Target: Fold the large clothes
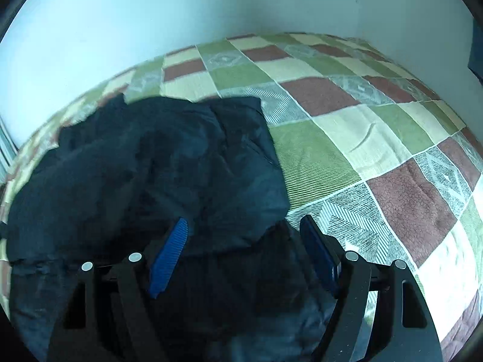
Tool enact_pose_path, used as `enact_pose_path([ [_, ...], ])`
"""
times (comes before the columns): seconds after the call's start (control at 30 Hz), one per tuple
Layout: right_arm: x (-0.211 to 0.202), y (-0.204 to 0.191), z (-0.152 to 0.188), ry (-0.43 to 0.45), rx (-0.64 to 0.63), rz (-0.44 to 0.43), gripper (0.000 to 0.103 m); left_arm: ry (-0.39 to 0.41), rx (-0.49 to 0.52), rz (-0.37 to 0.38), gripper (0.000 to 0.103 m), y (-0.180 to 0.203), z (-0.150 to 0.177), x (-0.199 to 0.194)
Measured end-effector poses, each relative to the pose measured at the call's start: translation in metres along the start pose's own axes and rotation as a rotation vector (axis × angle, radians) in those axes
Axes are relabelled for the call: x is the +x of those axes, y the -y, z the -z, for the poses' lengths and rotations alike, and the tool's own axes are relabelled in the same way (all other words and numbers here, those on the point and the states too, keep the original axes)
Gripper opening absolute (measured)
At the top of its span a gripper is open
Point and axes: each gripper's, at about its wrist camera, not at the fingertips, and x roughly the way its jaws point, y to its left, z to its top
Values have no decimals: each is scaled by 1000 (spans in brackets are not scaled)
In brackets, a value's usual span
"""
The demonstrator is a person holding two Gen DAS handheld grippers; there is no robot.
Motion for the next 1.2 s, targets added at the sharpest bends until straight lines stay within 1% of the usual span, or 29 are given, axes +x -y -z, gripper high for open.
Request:
enact_pose_path([
  [0.1, -11, -17, -3, 11, -21, -52, 74, -14, -69, -120, 49, -53, 6, 2],
  [0.13, -10, -26, -5, 2, -32, -75, 74, -17, -87, -138, 49, -63, 7, 2],
  [0.2, -5, -39, -7, -10, -48, -88, 71, -21, -127, -168, 49, -85, 10, 4],
  [0.3, 5, -55, -14, -22, -54, -115, 70, -26, -164, -174, 49, -103, 11, 10],
  [0.33, 13, -60, -16, -59, -50, -143, 69, -29, -164, -175, 49, -105, 12, 11],
  [0.37, 17, -62, -17, -88, -46, -158, 61, -34, -160, -177, 49, -106, 12, 14],
  [0.4, 21, -66, -16, -115, -35, -172, 60, -34, -156, -177, 50, -105, 12, 16],
  [0.47, 21, -70, -15, -119, -33, -174, 58, -31, -142, -181, 52, -104, 12, 19],
  [0.5, 22, -72, -14, -117, -48, -162, 52, -31, -130, -187, 53, -103, 11, 21],
  [0.53, 24, -73, -13, -115, -54, -165, 35, -30, -125, -190, 53, -102, 14, 20],
  [0.57, 26, -73, -13, -122, -54, -172, 24, -30, -122, -192, 53, -101, 14, 21],
  [0.6, 27, -72, -13, -124, -56, -168, 21, -32, -120, -198, 53, -101, 14, 24],
  [0.63, 28, -72, -12, -124, -63, -162, 17, -34, -116, -206, 53, -102, 15, 25],
  [0.67, 28, -72, -11, -122, -65, -156, 15, -39, -107, -219, 53, -101, 16, 28],
  [0.73, 33, -70, -9, -133, -56, -148, 14, -55, -94, -234, 53, -100, 16, 35],
  [0.87, 47, -73, -2, -133, -89, -124, 14, -98, -81, -233, 53, -100, 21, 53],
  [0.97, 47, -74, -2, -130, -98, -119, 14, -99, -75, -237, 53, -100, 23, 59],
  [1.03, 45, -72, -4, -128, -96, -132, 14, -89, -67, -246, 53, -98, 22, 54],
  [1.1, 39, -70, -7, -131, -92, -150, 17, -87, -65, -255, 52, -96, 20, 44],
  [1.17, 25, -68, -11, -134, -89, -124, 23, -74, -75, -244, 52, -93, 18, 32],
  [1.2, 12, -69, -15, -106, -89, -107, 23, -52, -82, -224, 52, -91, 15, 21],
])
